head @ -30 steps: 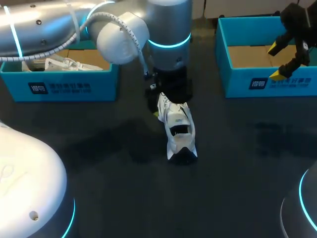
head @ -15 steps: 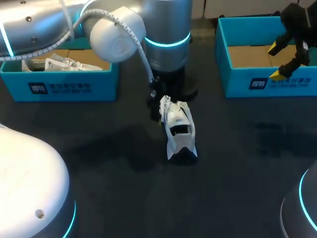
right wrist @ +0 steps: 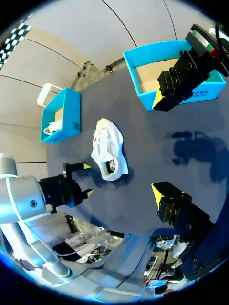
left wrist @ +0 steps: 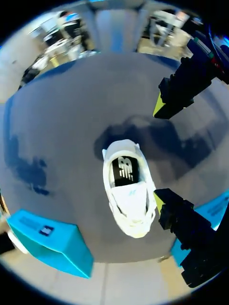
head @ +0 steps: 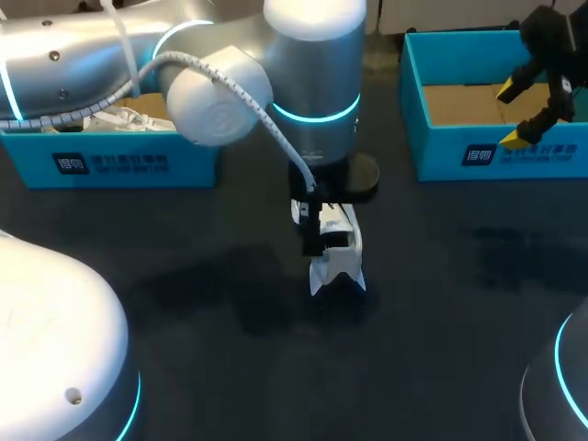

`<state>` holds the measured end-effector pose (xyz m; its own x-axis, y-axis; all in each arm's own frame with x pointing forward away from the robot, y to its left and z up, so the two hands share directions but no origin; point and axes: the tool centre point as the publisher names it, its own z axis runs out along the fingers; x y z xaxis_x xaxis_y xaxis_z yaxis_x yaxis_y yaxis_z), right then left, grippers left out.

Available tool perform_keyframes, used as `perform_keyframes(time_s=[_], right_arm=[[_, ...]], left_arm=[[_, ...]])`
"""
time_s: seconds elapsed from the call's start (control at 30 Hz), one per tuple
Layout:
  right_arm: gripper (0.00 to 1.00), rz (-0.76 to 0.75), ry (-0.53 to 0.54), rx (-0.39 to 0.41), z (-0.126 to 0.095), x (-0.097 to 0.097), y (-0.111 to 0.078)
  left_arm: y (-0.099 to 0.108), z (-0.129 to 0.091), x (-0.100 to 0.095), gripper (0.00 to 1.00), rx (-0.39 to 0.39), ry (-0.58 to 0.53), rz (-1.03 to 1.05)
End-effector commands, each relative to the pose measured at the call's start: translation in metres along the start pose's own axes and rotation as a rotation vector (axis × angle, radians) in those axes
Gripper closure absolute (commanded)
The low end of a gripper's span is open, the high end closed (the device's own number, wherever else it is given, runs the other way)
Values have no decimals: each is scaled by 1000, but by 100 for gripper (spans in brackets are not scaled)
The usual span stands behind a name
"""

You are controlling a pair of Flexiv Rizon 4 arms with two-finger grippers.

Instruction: Take the shoe out of the shoebox, open the shoe tongue, remove and reinsert the insole, then place the shoe into the shoebox

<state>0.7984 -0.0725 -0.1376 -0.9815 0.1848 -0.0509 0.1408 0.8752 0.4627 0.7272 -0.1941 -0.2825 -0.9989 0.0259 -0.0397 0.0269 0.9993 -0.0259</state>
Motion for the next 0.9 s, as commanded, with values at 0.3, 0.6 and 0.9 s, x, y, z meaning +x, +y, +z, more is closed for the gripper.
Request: perform_keyframes(time_s=[0.3, 0.6, 0.9], right_arm=[[0, 1, 2, 3, 1, -1, 1], [0, 1, 2, 3, 1, -1, 1], [0, 1, 2, 3, 1, -1, 1]], left_arm=[[-26, 33, 16, 0, 43, 2, -297], [-35, 50, 22, 0, 31, 8, -229], [-34, 68, 21, 0, 11, 36, -178]])
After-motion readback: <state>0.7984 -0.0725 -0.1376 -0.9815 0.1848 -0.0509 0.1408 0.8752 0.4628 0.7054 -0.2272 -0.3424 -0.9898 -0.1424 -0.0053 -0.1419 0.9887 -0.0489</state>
